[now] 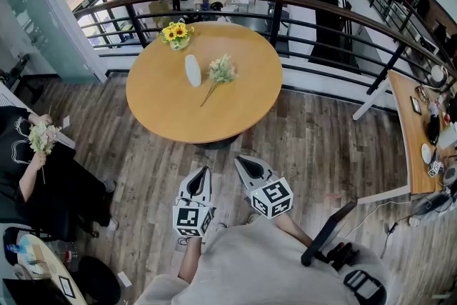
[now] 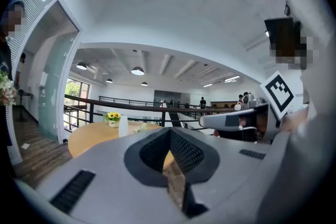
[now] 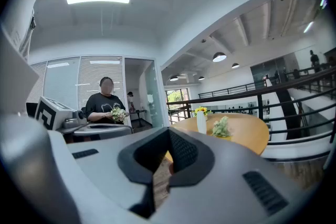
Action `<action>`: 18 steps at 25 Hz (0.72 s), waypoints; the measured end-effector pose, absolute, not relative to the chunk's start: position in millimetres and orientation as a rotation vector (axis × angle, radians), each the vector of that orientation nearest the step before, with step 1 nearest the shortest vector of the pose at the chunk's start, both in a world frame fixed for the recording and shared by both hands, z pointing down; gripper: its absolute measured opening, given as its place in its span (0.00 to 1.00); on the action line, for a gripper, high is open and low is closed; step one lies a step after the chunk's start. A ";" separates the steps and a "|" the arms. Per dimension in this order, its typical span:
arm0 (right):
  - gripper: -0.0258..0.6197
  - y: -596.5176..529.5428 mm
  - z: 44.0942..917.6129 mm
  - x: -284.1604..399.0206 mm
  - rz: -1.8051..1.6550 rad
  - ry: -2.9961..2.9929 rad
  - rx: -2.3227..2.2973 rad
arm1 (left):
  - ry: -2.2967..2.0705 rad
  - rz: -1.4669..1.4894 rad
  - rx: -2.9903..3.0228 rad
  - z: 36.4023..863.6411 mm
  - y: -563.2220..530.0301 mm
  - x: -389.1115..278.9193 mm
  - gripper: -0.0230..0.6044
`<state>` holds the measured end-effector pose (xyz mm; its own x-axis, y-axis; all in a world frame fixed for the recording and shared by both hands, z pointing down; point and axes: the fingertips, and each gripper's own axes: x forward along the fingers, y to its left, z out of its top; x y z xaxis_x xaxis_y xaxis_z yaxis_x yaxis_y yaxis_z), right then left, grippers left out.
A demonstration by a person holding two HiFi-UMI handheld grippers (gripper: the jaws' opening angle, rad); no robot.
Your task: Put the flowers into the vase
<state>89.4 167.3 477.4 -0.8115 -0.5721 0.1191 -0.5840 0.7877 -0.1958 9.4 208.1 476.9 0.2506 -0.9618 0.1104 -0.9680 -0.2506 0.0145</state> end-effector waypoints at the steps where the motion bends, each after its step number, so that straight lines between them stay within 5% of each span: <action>1: 0.05 167.1 476.0 88.2 0.344 -2.924 0.941 | -1.874 0.123 2.421 476.3 207.8 8.9 0.05; 18: 0.05 169.5 476.6 93.1 0.364 -2.937 0.875 | -1.888 0.120 2.396 475.5 208.4 19.9 0.05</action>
